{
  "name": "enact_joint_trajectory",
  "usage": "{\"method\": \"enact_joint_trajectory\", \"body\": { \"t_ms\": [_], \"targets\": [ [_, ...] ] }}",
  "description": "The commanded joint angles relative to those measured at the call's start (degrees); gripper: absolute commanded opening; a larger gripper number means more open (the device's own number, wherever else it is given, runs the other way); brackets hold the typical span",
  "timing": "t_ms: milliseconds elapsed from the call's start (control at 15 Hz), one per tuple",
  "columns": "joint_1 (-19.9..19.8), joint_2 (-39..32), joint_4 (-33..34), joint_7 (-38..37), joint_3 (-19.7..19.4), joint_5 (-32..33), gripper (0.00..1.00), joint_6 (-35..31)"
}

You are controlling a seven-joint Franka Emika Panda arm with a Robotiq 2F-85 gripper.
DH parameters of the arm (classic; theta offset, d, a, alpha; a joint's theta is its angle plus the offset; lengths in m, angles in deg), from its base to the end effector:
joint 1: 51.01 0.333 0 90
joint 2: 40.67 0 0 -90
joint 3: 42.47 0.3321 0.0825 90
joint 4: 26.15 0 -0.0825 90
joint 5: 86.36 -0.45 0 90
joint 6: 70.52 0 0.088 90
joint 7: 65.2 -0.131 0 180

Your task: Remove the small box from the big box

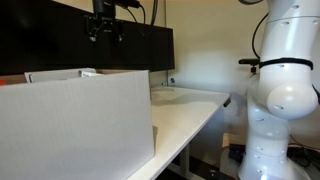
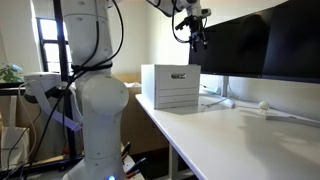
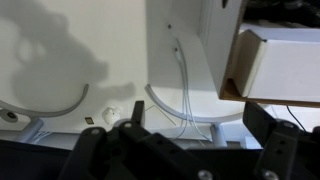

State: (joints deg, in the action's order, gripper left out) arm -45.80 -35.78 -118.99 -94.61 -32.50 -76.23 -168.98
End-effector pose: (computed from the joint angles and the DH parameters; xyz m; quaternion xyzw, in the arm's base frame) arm 0.5943 0.1446 0.6580 0.9843 -0.1175 0.1200 0.0540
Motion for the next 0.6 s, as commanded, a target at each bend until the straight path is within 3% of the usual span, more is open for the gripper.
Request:
{"method": "enact_joint_trajectory", "body": {
  "t_ms": [0, 533],
  "targets": [
    [2.27, -3.31, 5.28, -9.77, 2.16, 2.21, 1.0, 2.87],
    [9.1, -9.69, 13.01, -19.83, 4.64, 5.01, 1.0, 5.62]
  ]
}}
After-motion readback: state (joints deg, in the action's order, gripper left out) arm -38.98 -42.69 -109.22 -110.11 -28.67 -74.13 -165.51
